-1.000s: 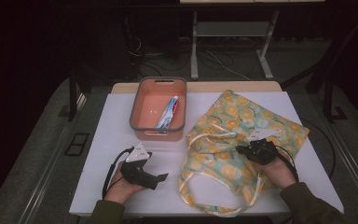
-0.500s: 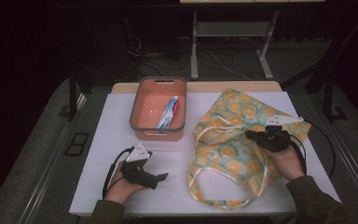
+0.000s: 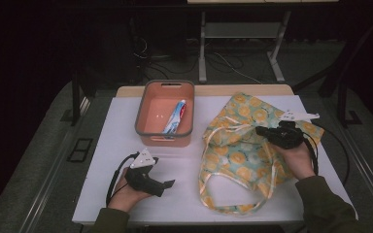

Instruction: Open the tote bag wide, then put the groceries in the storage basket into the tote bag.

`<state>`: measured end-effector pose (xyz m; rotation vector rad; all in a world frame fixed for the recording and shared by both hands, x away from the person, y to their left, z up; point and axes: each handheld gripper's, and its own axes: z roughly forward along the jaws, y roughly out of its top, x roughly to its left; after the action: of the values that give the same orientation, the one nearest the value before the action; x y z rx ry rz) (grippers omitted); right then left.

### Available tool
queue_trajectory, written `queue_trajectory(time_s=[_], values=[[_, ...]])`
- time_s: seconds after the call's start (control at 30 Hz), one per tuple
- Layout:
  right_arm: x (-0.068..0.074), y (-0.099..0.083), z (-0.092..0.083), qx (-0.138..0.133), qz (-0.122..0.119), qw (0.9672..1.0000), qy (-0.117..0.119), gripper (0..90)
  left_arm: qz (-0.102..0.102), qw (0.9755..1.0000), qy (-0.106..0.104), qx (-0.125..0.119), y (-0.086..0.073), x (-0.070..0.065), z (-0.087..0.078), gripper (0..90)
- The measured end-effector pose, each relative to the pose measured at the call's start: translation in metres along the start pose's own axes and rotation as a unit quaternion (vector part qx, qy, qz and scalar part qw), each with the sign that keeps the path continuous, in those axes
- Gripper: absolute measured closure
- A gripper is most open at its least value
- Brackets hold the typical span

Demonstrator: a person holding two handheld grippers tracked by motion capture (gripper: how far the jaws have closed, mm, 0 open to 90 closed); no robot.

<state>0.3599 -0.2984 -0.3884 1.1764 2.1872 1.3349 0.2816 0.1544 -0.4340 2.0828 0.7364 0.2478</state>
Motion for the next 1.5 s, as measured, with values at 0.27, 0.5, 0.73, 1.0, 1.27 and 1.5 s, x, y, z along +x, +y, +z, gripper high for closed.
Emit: queue_trajectory(time_s=[0.27, 0.5, 0.73, 1.0, 1.27, 1.5], values=[[-0.002, -0.001, -0.003, 0.0, 0.004, 1.0, 0.003, 89.9, 0.0, 1.0, -0.006, -0.006, 0.005, 0.001, -0.002, 0.0], [-0.002, -0.002, -0.002, 0.003, 0.0, 1.0, 0.006, 89.9, -0.001, 0.9997, -0.012, -0.023, 0.02, 0.005, -0.008, 0.4], [-0.003, -0.002, -0.003, 0.004, -0.001, 1.0, 0.008, 89.9, -0.003, 0.9993, -0.025, -0.026, 0.035, 0.008, -0.01, 0.4], [-0.004, -0.003, -0.003, 0.006, -0.001, 0.9999, 0.012, 89.9, 0.0, 0.9993, -0.031, -0.02, 0.054, 0.012, -0.005, 0.6], [-0.002, -0.003, -0.002, 0.008, -0.003, 0.9999, 0.013, 89.9, 0.003, 0.9994, -0.02, -0.026, 0.079, 0.024, -0.001, 1.2], [-0.003, -0.003, -0.003, 0.005, -0.002, 0.9999, 0.016, 89.9, -0.005, 0.9996, -0.003, -0.029, 0.108, 0.043, 0.007, 2.4]])
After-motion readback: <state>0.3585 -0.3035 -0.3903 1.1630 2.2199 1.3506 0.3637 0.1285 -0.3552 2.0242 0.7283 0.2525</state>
